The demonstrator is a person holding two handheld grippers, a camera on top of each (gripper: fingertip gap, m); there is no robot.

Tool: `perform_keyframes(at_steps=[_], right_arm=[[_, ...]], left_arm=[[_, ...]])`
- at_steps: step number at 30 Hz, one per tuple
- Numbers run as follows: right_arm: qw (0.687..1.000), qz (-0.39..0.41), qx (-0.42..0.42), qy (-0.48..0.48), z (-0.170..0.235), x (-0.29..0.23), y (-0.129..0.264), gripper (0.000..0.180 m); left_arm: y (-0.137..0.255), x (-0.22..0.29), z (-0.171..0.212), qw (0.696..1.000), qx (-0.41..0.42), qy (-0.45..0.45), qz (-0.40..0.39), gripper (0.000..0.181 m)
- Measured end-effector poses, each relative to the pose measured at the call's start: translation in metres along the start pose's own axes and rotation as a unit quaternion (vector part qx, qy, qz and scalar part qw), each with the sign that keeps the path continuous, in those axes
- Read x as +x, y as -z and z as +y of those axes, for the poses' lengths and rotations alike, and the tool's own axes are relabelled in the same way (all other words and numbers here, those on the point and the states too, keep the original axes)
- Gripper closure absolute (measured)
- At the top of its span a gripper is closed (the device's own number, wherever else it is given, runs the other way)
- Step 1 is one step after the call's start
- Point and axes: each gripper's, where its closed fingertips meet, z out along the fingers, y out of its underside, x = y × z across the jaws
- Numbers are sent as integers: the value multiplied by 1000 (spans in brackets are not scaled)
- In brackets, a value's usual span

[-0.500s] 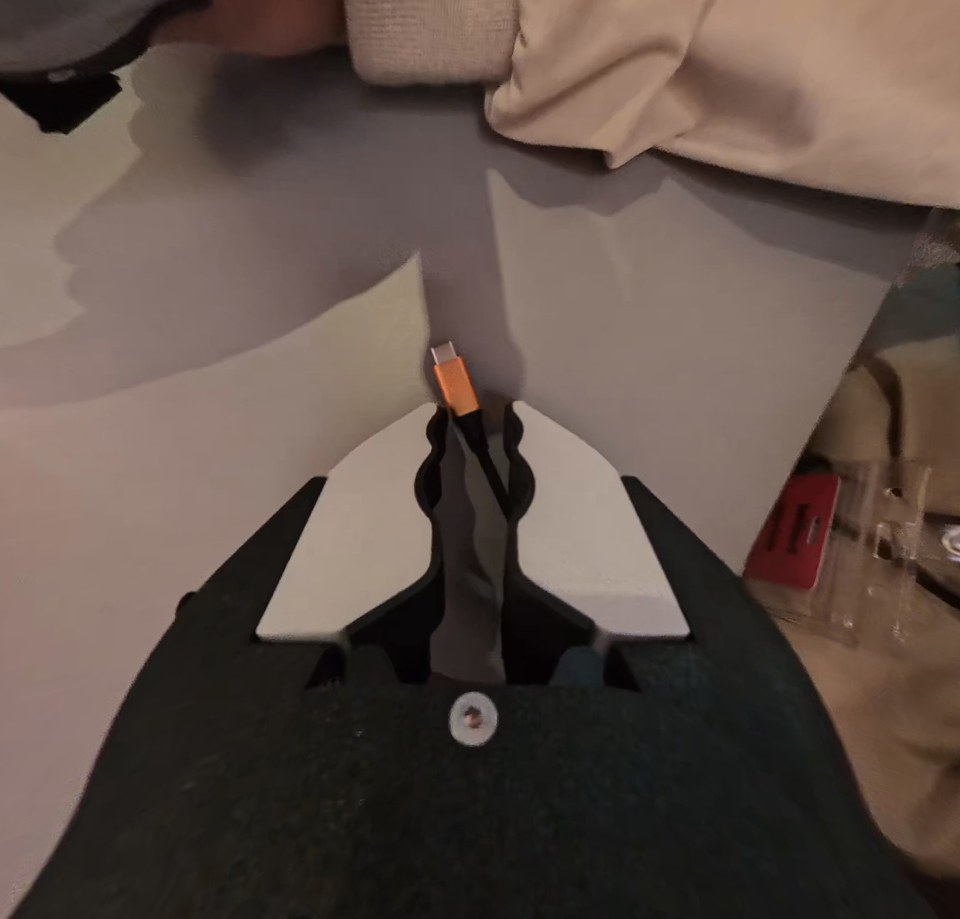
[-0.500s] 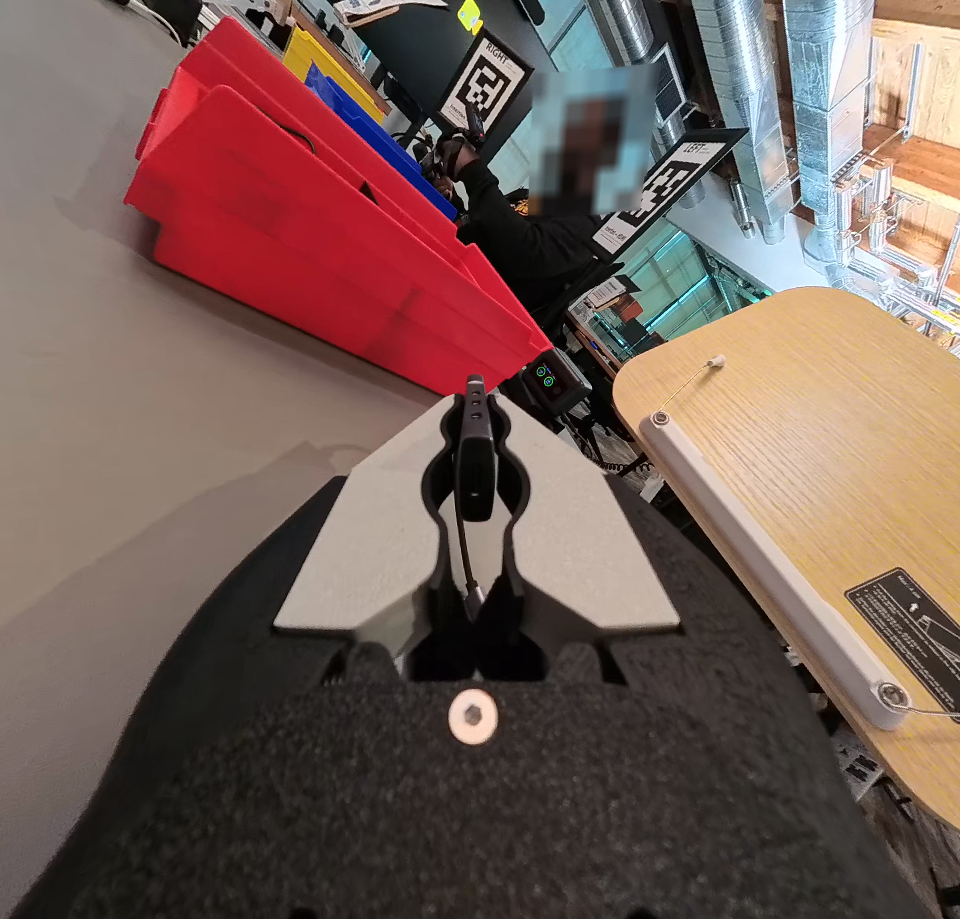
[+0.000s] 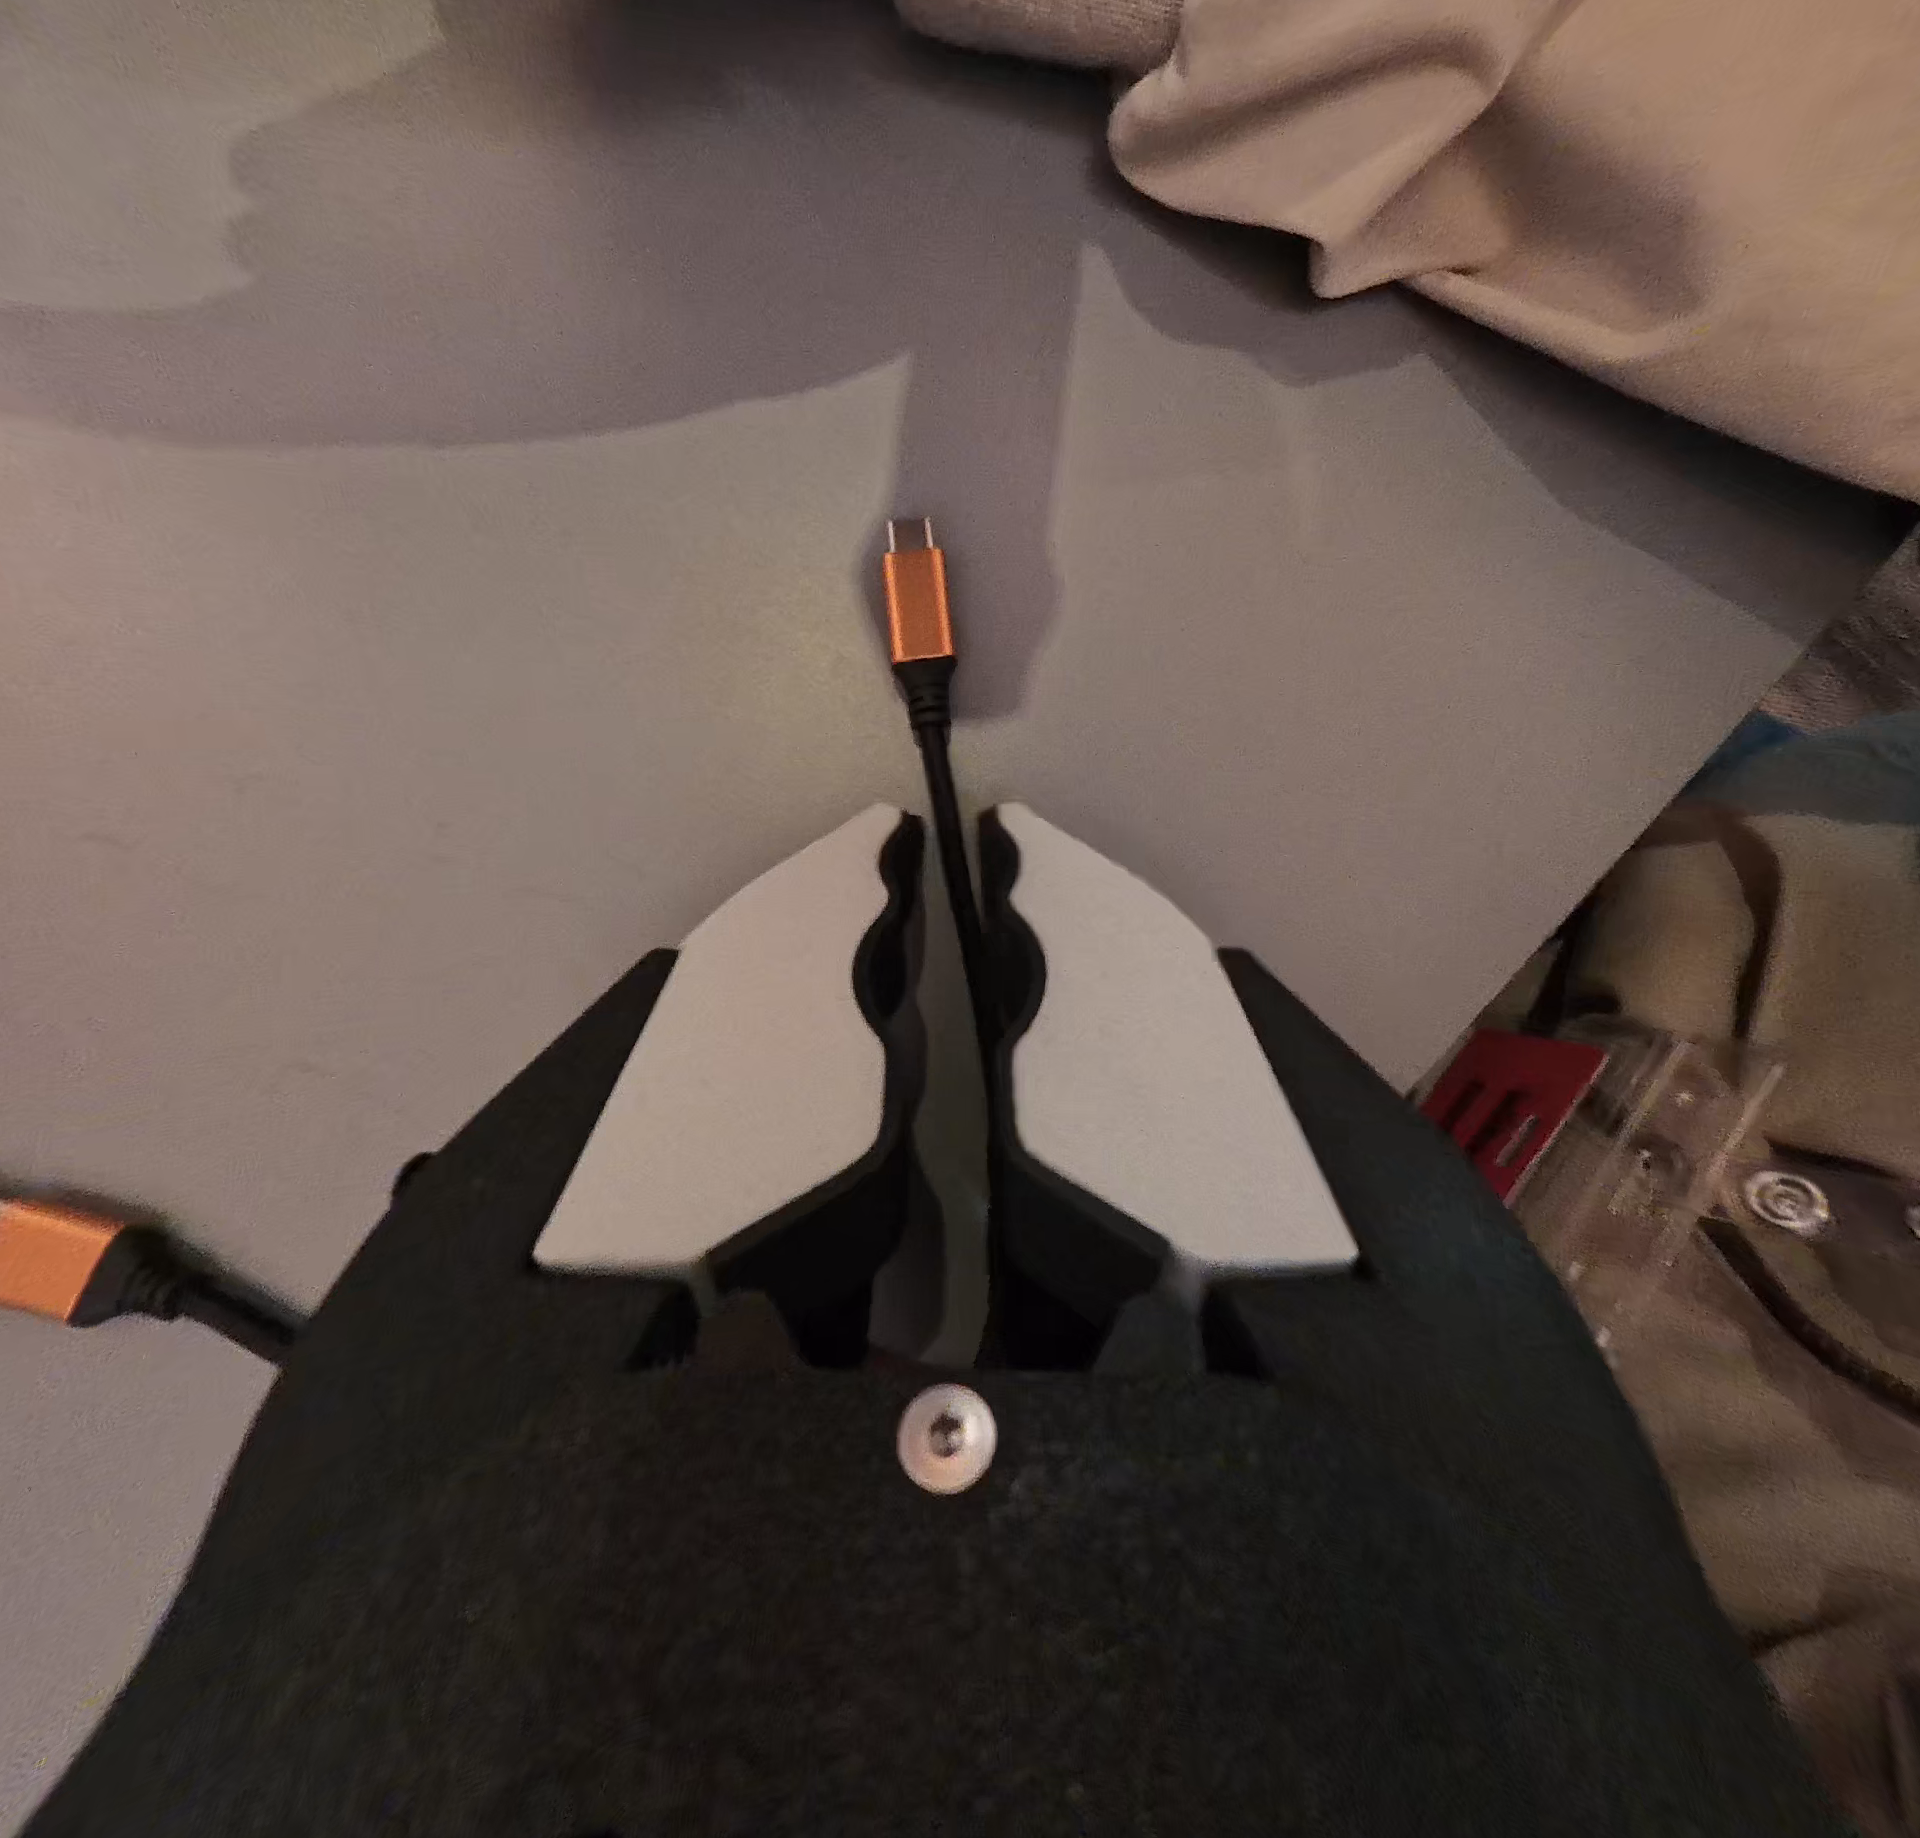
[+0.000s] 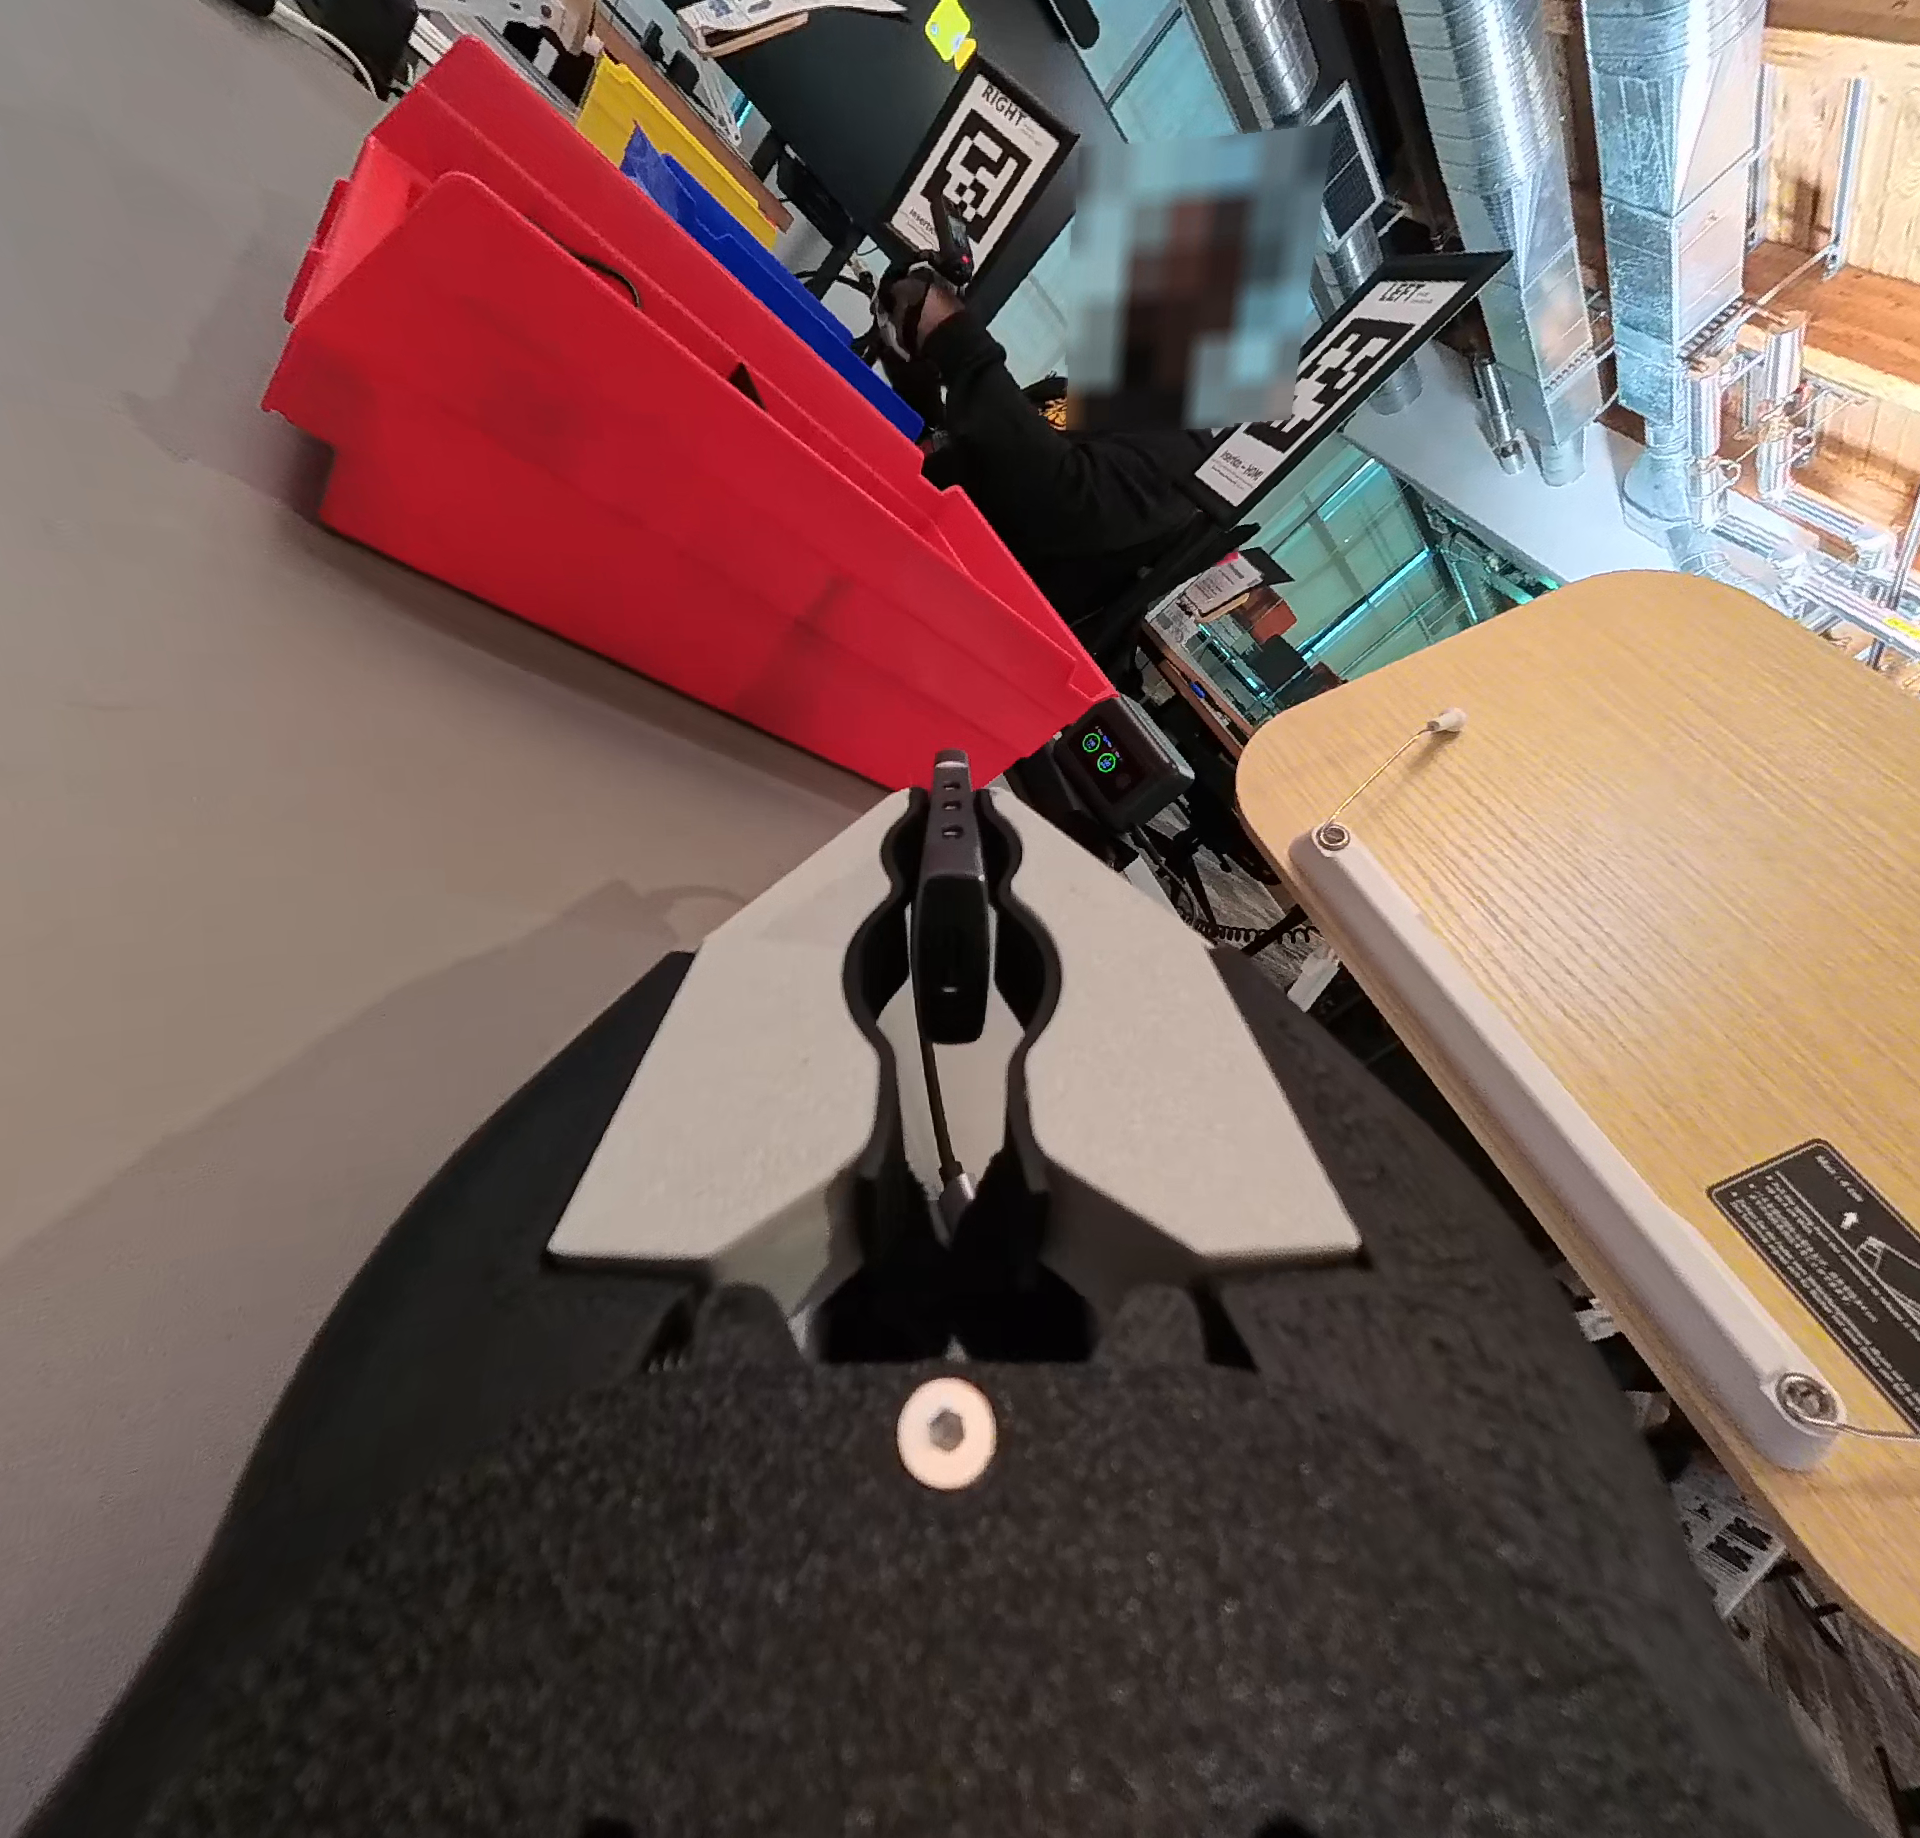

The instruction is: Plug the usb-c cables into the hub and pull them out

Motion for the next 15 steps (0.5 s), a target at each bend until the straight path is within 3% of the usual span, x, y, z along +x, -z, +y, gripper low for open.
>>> perform_keyframes(at_steps=[3,8,15], right_arm=[[1000,0,0,0,0,0,0,172],[1000,-13,10,7,-4,-5,1,171],[994,-69,69,52,-25,-32,7,171]], left_arm=[[0,-4,1,1000,9,-14,-26,174],[5,-7,3,1000,-10,-29,0,178],[81,-84,-63,999,1,-45,-27,178]])
